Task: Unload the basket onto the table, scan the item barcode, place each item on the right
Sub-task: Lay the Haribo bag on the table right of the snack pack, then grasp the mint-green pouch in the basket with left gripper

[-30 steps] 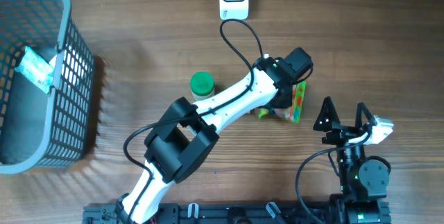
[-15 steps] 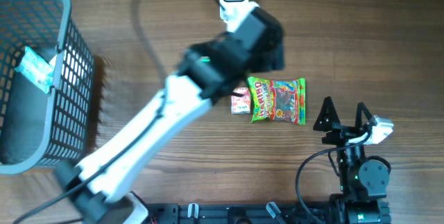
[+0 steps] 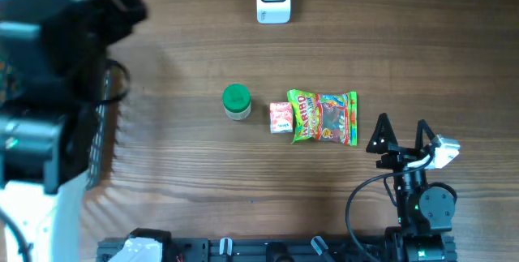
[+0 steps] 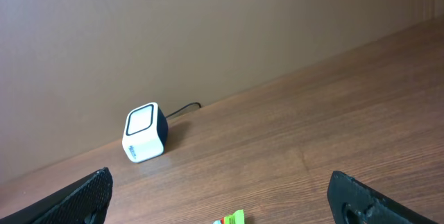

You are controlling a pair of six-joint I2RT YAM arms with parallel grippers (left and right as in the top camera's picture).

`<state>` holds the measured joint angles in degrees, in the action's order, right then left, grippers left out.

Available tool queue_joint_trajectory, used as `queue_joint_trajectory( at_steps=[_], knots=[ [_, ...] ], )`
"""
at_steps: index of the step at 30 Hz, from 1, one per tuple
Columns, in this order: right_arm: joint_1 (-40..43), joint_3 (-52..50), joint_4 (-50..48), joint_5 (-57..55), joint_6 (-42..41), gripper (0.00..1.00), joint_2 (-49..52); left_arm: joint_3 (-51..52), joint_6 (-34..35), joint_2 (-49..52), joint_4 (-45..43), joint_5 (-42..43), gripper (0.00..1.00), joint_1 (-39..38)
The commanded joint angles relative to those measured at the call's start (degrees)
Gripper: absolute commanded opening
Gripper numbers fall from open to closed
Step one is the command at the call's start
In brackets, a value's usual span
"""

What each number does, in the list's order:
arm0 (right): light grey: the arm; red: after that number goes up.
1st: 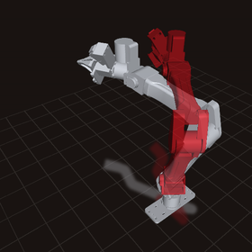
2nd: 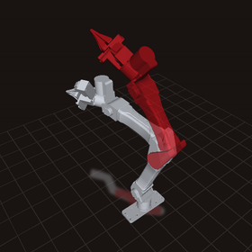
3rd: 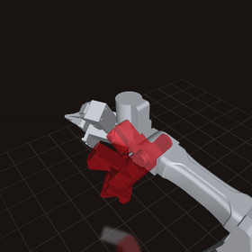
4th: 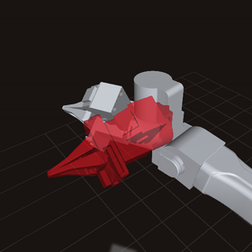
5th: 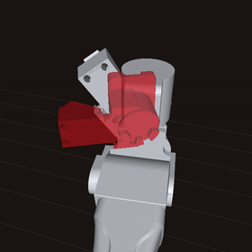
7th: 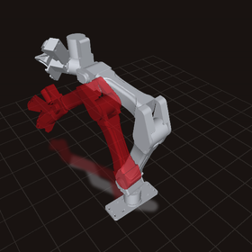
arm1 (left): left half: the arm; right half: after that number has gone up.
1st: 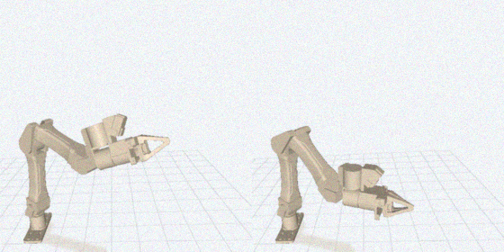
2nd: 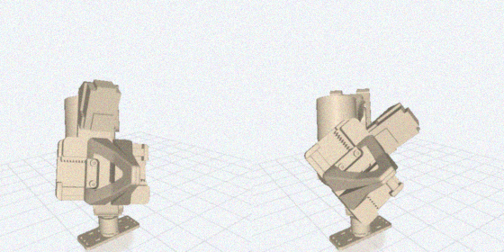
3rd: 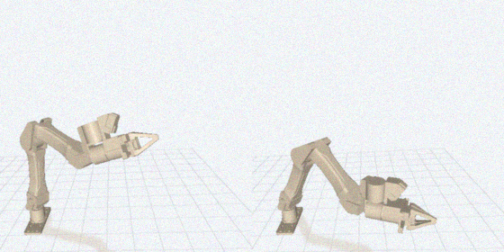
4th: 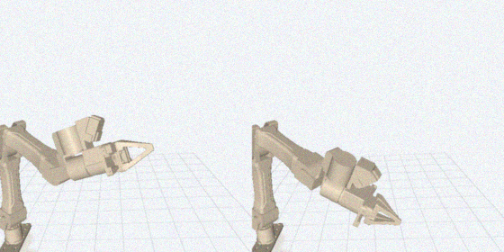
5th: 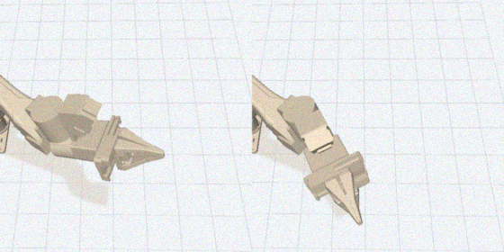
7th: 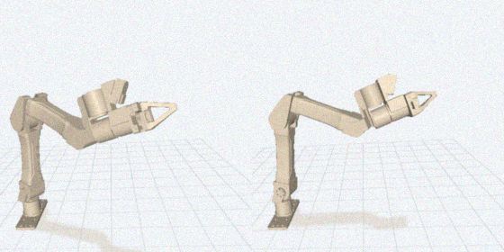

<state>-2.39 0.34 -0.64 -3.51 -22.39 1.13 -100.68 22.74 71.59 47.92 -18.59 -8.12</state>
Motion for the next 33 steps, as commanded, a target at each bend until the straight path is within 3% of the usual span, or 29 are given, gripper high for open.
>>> queue_joint_trajectory(
  at_steps=[1,2,7,14,21,33],
  knots=[
    [-0.28,-0.04,-0.15,-0.81,0.79,1.00,-0.09,-0.63,-0.98,-1.88,-2.10,-0.57,1.00,9.94],
    [-0.28,-0.04,-0.15,-0.81,0.76,1.00,-0.09,-0.63,0.72,-1.40,-1.07,-0.52,1.00,14.23],
    [-0.28,-0.04,-0.15,-0.81,0.79,1.00,-0.09,-0.63,2.16,2.97,4.52,1.18,1.00,21.11],
    [-0.28,-0.04,-0.15,-0.79,0.81,1.00,-0.09,-0.57,8.07,12.94,8.59,1.18,1.00,22.95],
    [-0.28,-0.04,-0.15,-0.81,0.79,1.00,-0.09,-0.57,9.31,20.76,13.11,1.22,1.00,25.64],
    [-0.28,-0.04,-0.15,-0.81,0.79,1.00,-0.09,-0.55,14.19,30.29,13.81,10.14,1.00,34.07]
  ],
)
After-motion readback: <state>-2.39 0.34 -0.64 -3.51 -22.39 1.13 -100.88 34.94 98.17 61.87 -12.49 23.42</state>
